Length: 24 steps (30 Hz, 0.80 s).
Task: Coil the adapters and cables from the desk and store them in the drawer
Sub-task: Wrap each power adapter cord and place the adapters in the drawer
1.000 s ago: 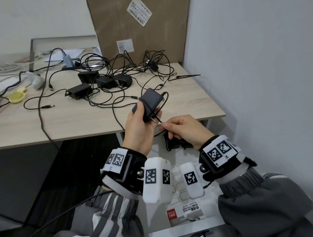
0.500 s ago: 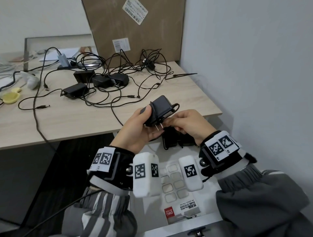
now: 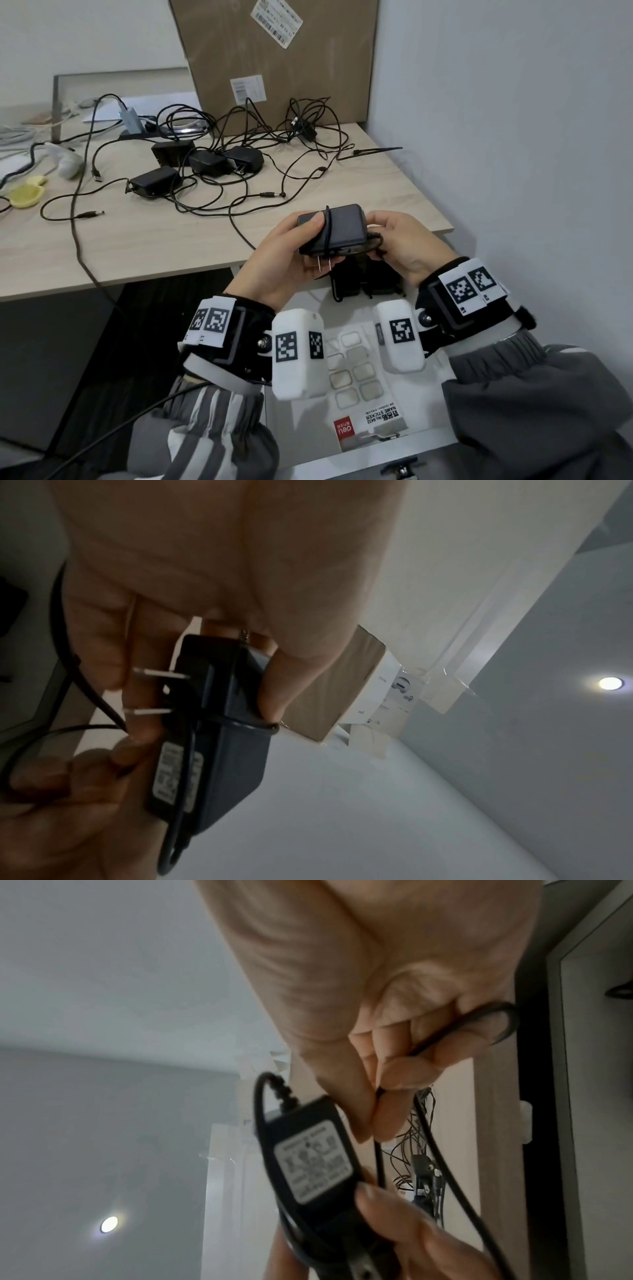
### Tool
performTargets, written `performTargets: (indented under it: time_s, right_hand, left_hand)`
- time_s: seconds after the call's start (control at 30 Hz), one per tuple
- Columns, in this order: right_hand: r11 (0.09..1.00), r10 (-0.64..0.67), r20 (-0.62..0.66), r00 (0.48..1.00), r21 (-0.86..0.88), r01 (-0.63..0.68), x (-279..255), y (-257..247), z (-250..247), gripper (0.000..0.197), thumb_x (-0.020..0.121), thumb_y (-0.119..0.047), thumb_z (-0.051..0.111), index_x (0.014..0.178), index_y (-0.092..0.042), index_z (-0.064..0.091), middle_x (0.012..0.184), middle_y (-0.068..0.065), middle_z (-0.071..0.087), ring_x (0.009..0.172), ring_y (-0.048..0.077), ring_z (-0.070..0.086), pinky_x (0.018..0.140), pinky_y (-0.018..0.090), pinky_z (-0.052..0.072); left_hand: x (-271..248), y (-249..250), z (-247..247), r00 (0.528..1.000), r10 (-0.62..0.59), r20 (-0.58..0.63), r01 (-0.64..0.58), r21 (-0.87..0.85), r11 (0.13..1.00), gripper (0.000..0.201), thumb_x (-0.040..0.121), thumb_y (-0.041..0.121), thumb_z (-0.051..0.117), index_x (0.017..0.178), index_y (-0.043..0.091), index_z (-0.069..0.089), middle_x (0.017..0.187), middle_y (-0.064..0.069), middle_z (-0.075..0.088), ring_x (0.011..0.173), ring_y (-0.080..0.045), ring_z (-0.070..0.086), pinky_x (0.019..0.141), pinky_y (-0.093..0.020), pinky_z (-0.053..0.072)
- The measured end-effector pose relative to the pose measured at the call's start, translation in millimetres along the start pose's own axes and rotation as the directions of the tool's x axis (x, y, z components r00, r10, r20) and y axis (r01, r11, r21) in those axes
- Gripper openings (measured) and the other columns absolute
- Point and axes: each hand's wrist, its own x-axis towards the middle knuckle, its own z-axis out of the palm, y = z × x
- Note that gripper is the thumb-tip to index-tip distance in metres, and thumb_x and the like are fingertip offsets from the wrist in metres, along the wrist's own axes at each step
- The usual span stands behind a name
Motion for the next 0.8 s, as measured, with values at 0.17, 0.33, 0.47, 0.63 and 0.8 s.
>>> performTargets:
  time_s: [0.17,0.33,0.47,0.63,0.8]
  right_hand:
    - [0.988,0.065,0.073,0.995,0.135,-0.074,0,-1,-3,0.019,0.089,0.006,0.051,0.094,-0.01,0.06,0.076,0.013,0.058,0.06,0.016,0.051,0.049,0.017,0.045]
    - [0.979,0.085,0.111,0.99,0.173,-0.104,-2,-6,-7,0.023,0.09,0.009,0.046,0.099,-0.008,0.059,0.08,0.014,0.059,0.064,0.017,0.055,0.054,0.021,0.051]
    - [0.986,0.068,0.1,0.993,0.147,-0.082,-3,-9,-6,0.024,0.088,0.01,0.047,0.092,-0.009,0.06,0.073,0.011,0.06,0.057,0.013,0.055,0.055,0.02,0.049]
    - [0.994,0.052,0.114,0.992,0.092,-0.063,-5,-8,-7,0.022,0.086,0.009,0.052,0.095,-0.009,0.062,0.071,0.009,0.063,0.056,0.01,0.056,0.054,0.017,0.048]
    - [1.0,0.012,0.08,0.997,-0.004,-0.012,-4,-5,-12,0.021,0.081,0.009,0.06,0.091,-0.009,0.065,0.066,0.004,0.065,0.056,0.009,0.054,0.056,0.014,0.047]
  left_hand:
    - [-2,2,0,1.0,0.005,0.013,-0.006,0.072,0.997,0.028,0.093,0.024,0.056,0.117,0.009,0.06,0.095,-0.007,0.066,0.073,-0.018,0.064,0.058,-0.026,0.051]
    - [-1,4,-2,1.0,0.006,-0.01,-0.005,0.119,0.993,0.021,0.09,0.022,0.06,0.109,0.014,0.063,0.099,-0.009,0.066,0.08,-0.021,0.064,0.059,-0.029,0.055]
    - [1,4,-3,0.999,0.026,-0.045,-0.019,0.138,0.99,0.015,0.091,0.02,0.061,0.105,0.016,0.064,0.09,-0.004,0.066,0.066,-0.016,0.063,0.048,-0.02,0.047]
    - [2,3,-4,0.992,0.073,-0.104,-0.07,0.03,0.997,0.021,0.094,0.02,0.056,0.112,0.008,0.06,0.097,-0.012,0.064,0.072,-0.018,0.064,0.059,-0.026,0.054]
    - [7,0,-3,0.961,0.177,-0.214,-0.196,-0.073,0.978,0.026,0.097,0.017,0.052,0.116,0.001,0.056,0.099,-0.013,0.064,0.078,-0.019,0.065,0.063,-0.029,0.055]
